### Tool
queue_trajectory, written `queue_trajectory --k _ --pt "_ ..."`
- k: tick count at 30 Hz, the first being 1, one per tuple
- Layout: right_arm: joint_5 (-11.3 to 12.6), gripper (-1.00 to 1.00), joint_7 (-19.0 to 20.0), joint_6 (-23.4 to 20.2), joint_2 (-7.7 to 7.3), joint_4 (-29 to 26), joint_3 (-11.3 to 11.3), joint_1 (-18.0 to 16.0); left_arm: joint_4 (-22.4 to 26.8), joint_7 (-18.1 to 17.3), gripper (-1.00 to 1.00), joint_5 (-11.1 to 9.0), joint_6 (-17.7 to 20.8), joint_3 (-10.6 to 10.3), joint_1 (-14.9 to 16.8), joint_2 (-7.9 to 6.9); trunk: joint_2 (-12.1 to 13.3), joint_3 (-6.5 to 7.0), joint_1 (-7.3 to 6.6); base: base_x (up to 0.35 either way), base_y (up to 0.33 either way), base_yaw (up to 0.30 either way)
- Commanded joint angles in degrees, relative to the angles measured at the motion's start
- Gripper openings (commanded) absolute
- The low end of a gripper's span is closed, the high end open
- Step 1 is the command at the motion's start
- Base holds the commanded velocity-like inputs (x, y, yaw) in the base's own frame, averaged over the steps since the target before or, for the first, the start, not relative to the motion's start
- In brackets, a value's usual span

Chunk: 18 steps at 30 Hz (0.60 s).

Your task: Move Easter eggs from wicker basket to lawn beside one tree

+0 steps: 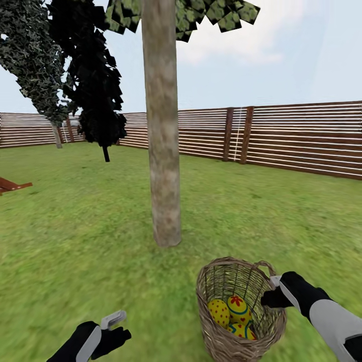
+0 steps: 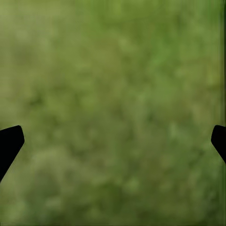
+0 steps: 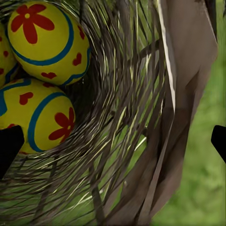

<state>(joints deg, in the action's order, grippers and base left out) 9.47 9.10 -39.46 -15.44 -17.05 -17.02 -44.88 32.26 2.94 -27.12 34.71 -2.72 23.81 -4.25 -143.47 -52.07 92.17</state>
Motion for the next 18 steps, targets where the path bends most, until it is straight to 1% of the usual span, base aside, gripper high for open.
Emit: queue_trajectory --k 1,4,15,18 --pt "0.6 1.0 0.0 -0.3 0.04 -0.1 -0.5 0.0 0.1 0.3 1.0 -0.5 0.2 -0.2 0.0 -0.06 0.0 0.17 -0.04 0.0 0.127 0.0" --pt "0.6 1.0 0.0 -0.3 0.2 -0.1 -0.5 0.0 0.1 0.2 1.0 -0.6 0.2 -0.2 0.0 -0.06 0.0 0.83 -0.11 0.0 0.2 0.0" --pt "0.6 1.0 0.0 -0.2 0.32 -0.1 -1.3 0.0 0.1 0.2 1.0 -0.4 0.2 -0.3 0.0 0.01 0.2 3.27 -0.4 0.0 0.281 0.0" --pt "0.6 1.0 0.0 -0.2 0.38 -0.1 -1.6 0.0 0.1 0.2 1.0 -0.2 0.2 -0.3 0.0 0.37 0.2 3.93 -0.47 0.0 0.143 0.0"
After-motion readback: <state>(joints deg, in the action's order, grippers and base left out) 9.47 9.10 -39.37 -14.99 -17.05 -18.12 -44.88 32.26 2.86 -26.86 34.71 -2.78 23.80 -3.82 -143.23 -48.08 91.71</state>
